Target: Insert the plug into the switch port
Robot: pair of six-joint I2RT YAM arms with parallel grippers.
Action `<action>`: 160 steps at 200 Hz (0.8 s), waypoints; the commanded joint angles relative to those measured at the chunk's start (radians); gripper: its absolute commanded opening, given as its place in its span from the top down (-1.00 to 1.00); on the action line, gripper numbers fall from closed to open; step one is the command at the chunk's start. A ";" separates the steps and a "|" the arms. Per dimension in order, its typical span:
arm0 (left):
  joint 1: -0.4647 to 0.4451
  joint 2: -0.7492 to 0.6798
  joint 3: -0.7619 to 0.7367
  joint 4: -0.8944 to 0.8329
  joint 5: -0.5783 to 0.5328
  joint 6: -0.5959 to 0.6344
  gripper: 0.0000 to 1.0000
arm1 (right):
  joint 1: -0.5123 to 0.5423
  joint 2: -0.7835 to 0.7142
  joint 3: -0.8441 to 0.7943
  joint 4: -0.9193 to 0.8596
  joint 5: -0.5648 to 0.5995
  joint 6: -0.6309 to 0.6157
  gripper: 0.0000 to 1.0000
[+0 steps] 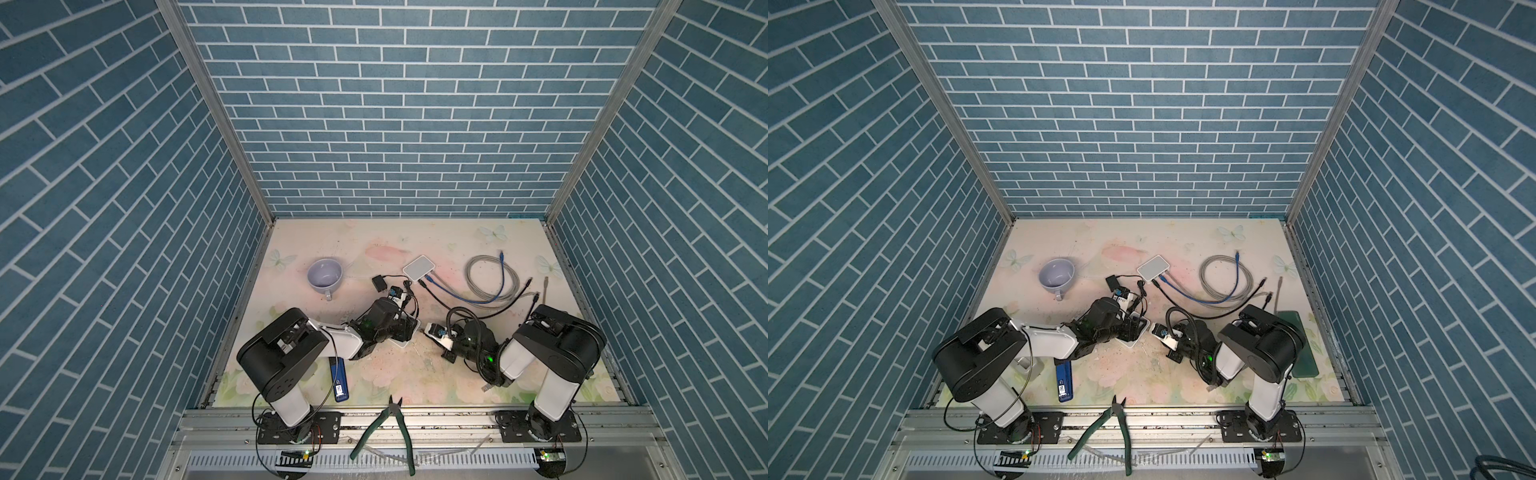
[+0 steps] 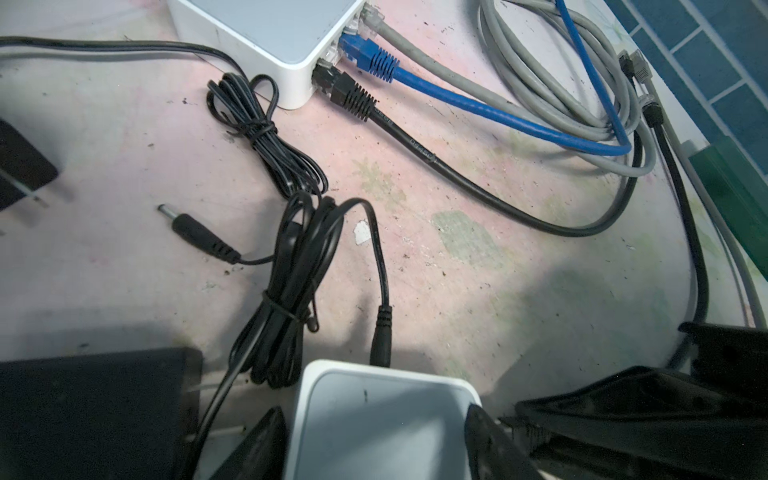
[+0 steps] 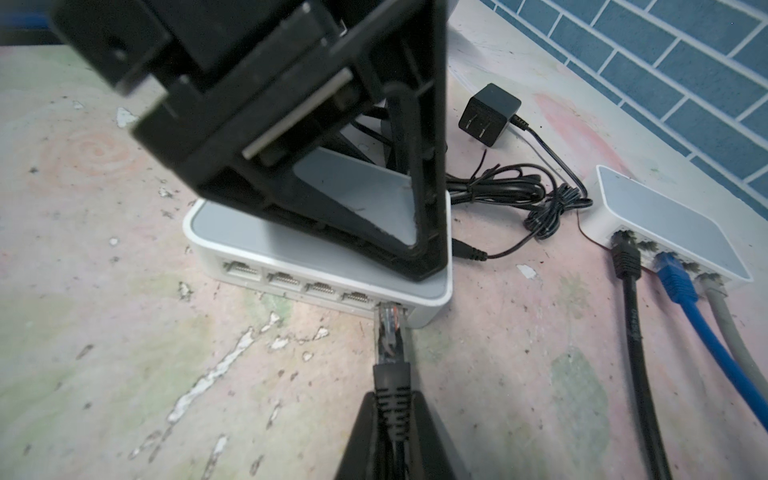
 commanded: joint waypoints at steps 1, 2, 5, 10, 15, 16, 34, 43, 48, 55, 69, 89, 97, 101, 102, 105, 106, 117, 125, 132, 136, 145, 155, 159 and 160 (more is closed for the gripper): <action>-0.010 0.021 -0.017 0.006 0.056 -0.019 -0.36 | 0.019 0.023 0.039 0.138 0.060 0.068 1.00; -0.010 0.021 -0.016 0.006 0.056 -0.019 -0.36 | 0.020 0.024 0.040 0.142 0.063 0.069 1.00; -0.010 0.021 -0.018 0.007 0.055 -0.022 -0.36 | 0.022 0.027 0.039 0.153 0.071 0.072 1.00; -0.010 0.019 -0.019 0.008 0.055 -0.025 -0.36 | 0.023 0.034 0.039 0.173 0.082 0.074 1.00; -0.011 0.019 -0.021 0.013 0.058 -0.027 -0.35 | 0.025 0.040 0.039 0.188 0.093 0.077 1.00; -0.011 0.019 -0.021 0.013 0.058 -0.028 -0.35 | 0.025 0.040 0.039 0.190 0.095 0.077 1.00; -0.013 0.018 -0.027 0.025 0.064 -0.033 -0.35 | 0.031 0.041 0.048 0.190 0.094 0.078 1.00; -0.013 0.018 -0.029 0.030 0.069 -0.033 -0.35 | 0.033 0.039 0.052 0.190 0.077 0.077 1.00; -0.013 0.019 -0.031 0.032 0.074 -0.033 -0.35 | 0.037 0.038 0.053 0.190 0.061 0.073 1.00; -0.013 0.019 -0.033 0.039 0.081 -0.029 -0.35 | 0.037 0.038 0.056 0.186 0.042 0.068 1.00; -0.013 0.024 -0.034 0.059 0.100 -0.023 -0.35 | 0.041 0.040 0.064 0.172 0.007 0.056 1.00; -0.014 0.034 -0.031 0.075 0.132 -0.016 -0.35 | 0.044 0.047 0.075 0.159 -0.035 0.041 1.00; -0.016 0.038 -0.028 0.077 0.138 -0.015 -0.35 | 0.047 0.052 0.080 0.159 -0.037 0.040 1.00; -0.017 0.039 -0.025 0.075 0.139 -0.015 -0.35 | 0.048 0.054 0.083 0.160 -0.035 0.042 1.00; -0.018 0.039 -0.025 0.075 0.139 -0.015 -0.35 | 0.049 0.054 0.084 0.160 -0.034 0.042 1.00; -0.020 0.039 -0.024 0.074 0.139 -0.015 -0.35 | 0.049 0.056 0.087 0.159 -0.029 0.042 1.00; -0.020 0.039 -0.023 0.073 0.139 -0.015 -0.35 | 0.048 0.056 0.087 0.159 -0.028 0.043 1.00; -0.028 0.038 -0.016 0.062 0.128 -0.015 -0.34 | 0.054 0.061 0.095 0.165 -0.005 0.045 1.00; -0.035 0.035 -0.013 0.052 0.114 -0.016 -0.34 | 0.060 0.065 0.103 0.171 0.018 0.048 1.00; -0.041 0.033 -0.012 0.047 0.105 -0.018 -0.34 | 0.064 0.068 0.107 0.177 0.037 0.048 1.00; -0.045 0.032 -0.011 0.044 0.099 -0.020 -0.33 | 0.068 0.069 0.111 0.183 0.050 0.048 1.00; -0.052 0.028 -0.010 0.041 0.089 -0.026 -0.33 | 0.073 0.071 0.117 0.189 0.079 0.049 1.00; -0.058 0.028 -0.010 0.040 0.087 -0.031 -0.32 | 0.078 0.070 0.124 0.190 0.096 0.048 1.00; -0.060 0.028 -0.011 0.041 0.086 -0.034 -0.32 | 0.082 0.069 0.127 0.189 0.101 0.047 1.00; -0.061 0.029 -0.011 0.042 0.085 -0.034 -0.32 | 0.082 0.069 0.128 0.190 0.102 0.047 1.00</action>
